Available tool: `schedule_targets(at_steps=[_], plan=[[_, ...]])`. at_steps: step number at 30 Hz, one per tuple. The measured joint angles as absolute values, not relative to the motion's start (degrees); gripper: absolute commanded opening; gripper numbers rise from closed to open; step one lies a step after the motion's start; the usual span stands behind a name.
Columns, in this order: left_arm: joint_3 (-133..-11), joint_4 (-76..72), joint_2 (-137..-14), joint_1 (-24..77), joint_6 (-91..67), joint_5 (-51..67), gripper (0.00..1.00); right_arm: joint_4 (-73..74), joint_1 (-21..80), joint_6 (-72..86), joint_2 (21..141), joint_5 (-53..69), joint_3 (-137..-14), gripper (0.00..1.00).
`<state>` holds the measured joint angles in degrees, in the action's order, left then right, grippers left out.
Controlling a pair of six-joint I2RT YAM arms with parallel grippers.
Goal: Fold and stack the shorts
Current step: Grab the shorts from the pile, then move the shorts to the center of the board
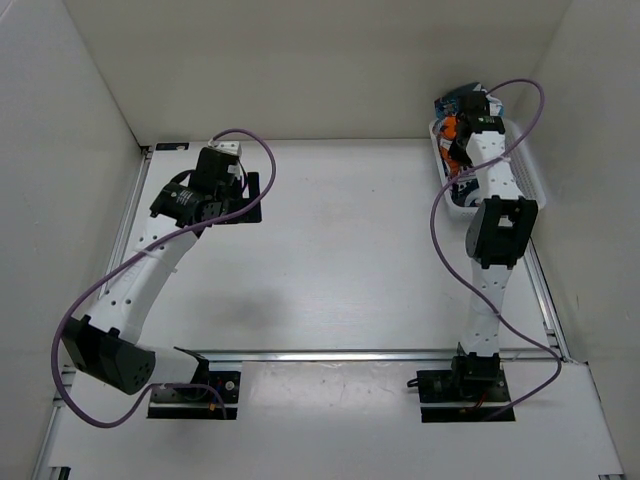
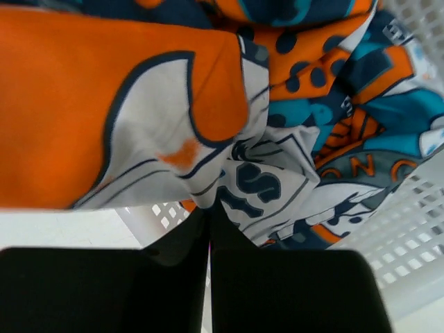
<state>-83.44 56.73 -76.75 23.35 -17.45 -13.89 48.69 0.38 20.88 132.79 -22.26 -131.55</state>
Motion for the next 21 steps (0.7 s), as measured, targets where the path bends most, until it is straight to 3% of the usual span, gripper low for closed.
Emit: schedule_targets(at_steps=[4, 9, 14, 18, 19, 20, 21], plan=[[-83.4, 56.7, -76.4, 23.4, -17.5, -13.9, 1.00, 48.9, 0.6, 20.2, 129.1, -22.1, -131.9, 0.00], [-84.1, 56.8, -75.6, 22.6, -19.2, -12.8, 1.00, 49.7, 3.9, 17.2, 115.6, -19.0, -134.3, 0.00], [-86.2, 57.2, -73.7, 18.0, -22.0, -9.7, 1.00, 49.0, 16.9, 13.3, 102.7, -16.5, -142.5, 0.00], [-88.4, 59.7, -70.4, 13.0, -23.7, -8.6, 1.00, 46.5, 28.9, 12.8, 91.2, -13.3, -134.3, 0.02], [-89.3, 60.5, -69.6, 11.7, -24.1, -8.4, 1.00, 45.1, 30.8, 13.0, 88.8, -13.0, -129.8, 0.10], [-90.3, 61.3, -68.9, 10.7, -24.3, -8.4, 1.00, 44.4, 33.0, 13.4, 86.4, -13.0, -125.3, 0.32], [-91.4, 62.0, -68.1, 9.4, -24.6, -8.4, 1.00, 43.8, 35.0, 14.1, 84.9, -12.8, -121.0, 0.63]])
